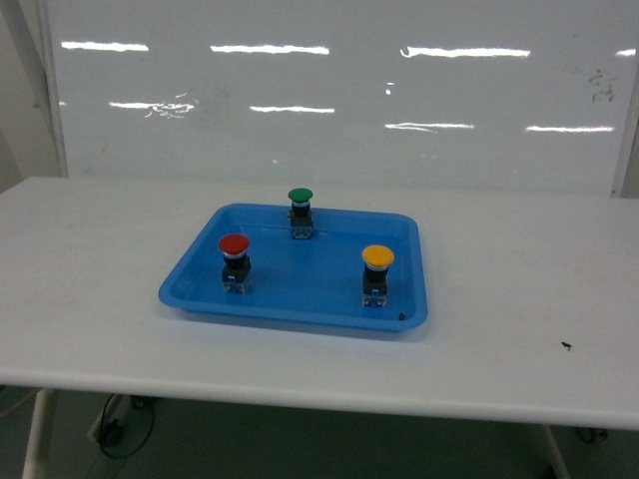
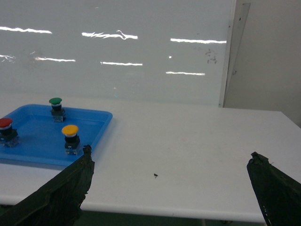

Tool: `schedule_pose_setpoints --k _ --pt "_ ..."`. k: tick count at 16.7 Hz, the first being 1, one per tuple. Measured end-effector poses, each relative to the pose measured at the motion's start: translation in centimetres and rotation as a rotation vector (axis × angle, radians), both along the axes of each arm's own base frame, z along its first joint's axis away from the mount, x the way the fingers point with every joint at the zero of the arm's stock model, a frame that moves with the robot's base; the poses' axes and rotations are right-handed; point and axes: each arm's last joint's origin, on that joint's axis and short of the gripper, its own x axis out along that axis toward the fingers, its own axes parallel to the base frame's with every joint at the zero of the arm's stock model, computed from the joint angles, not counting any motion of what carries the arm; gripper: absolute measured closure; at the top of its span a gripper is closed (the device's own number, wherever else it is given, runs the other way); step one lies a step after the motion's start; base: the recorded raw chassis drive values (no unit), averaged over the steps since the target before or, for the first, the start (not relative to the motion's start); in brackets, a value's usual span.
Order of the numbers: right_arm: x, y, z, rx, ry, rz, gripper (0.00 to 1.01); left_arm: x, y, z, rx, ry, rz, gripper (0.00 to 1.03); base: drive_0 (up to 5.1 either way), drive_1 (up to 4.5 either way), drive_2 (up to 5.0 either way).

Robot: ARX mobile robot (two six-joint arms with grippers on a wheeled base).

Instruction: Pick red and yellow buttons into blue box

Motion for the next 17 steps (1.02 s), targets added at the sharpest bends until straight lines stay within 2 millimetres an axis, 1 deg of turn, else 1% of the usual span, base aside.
schedule_pose_setpoints --k 6,8,11,14,15,16,17 --pt "0.0 0.0 0.0 0.000 -0.001 0.000 0.03 0.0 0.0 0.0 0.000 0.002 0.000 0.05 0.0 0.20 -0.2" --pt "0.5 -0.3 0.5 0.007 -0.040 0.003 0.03 0.0 0.0 0.0 0.000 0.002 0.000 0.05 0.0 0.00 0.0" --pt "2.1 -0.7 0.9 0.013 -0.016 -0.017 0.03 0.0 0.0 0.0 0.000 0.002 0.000 0.05 0.0 0.00 0.0" --pt "4.7 -0.5 3.7 0.005 -0.073 0.021 0.03 0.0 0.0 0.0 0.000 0.002 0.000 0.05 0.0 0.00 0.0" --pt "5.7 -0.5 4.2 -0.007 -0.078 0.022 0.03 0.0 0.0 0.0 -0.001 0.000 -0.001 0.05 0.0 0.00 0.0" --pt "6.4 -0.5 4.4 -0.010 -0.072 0.022 0.03 0.3 -0.1 0.6 0.003 -0.052 -0.032 0.05 0.0 0.00 0.0" --pt "7.0 -0.4 4.6 -0.016 -0.063 0.029 0.03 1.0 -0.1 1.4 0.019 -0.063 -0.043 0.05 0.0 0.00 0.0"
